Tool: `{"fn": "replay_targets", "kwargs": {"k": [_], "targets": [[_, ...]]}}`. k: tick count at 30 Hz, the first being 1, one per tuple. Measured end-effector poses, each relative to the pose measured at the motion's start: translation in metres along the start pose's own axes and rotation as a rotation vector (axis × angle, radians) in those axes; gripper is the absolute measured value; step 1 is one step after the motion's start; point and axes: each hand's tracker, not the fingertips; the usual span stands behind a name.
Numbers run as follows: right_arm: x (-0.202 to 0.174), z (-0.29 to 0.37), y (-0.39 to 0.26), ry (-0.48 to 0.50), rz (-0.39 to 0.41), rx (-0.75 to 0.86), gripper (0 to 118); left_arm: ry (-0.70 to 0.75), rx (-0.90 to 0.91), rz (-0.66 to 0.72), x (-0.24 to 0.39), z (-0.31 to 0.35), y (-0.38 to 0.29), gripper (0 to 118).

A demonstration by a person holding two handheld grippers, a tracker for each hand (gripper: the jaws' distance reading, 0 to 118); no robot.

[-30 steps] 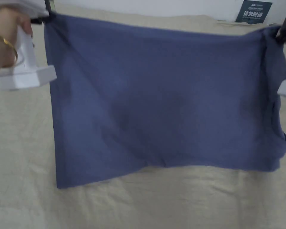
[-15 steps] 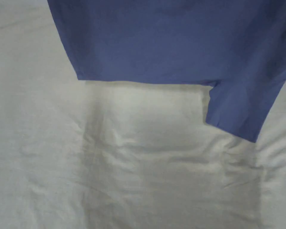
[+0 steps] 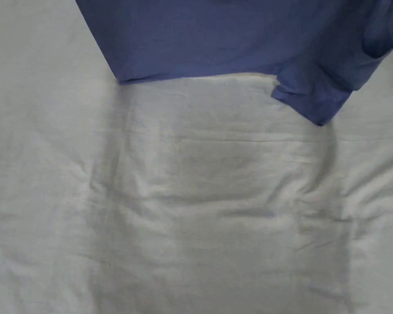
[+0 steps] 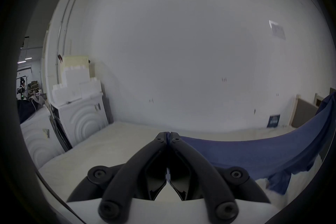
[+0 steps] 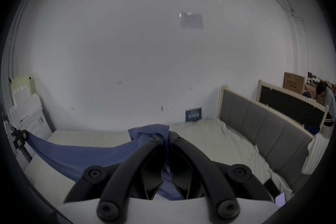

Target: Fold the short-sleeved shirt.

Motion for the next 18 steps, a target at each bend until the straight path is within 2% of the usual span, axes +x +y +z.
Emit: {"fn": "replay_targets", "kwargs": {"k": [2,5,9,12,16,18], "targets": [[0.006,-0.011,-0.037,0.007,-0.022,-0.07,3,-0.006,-0.054,-0.042,0.007,-0.005,-0.038,0],[0.014,-0.026,-0.093,-0.017,0.003,-0.17,3,-0.021,-0.159,-0.052,0.003,-0.005,-0.091,0],[0.032,-0.027,-0.174,-0.007,-0.051,-0.319,3,-0.031,-0.284,-0.041,-0.003,0.009,-0.162,0],[0.045,-0.018,-0.231,0.002,-0.038,-0.408,3,-0.05,-0.374,-0.074,-0.012,0.033,-0.215,0],[0.064,0.016,-0.3,0.026,-0.083,-0.501,3,-0.06,-0.491,-0.059,-0.036,0.074,-0.276,0],[0.07,0.037,-0.326,0.033,-0.063,-0.532,3,-0.063,-0.508,-0.054,-0.046,0.098,-0.299,0]]}}
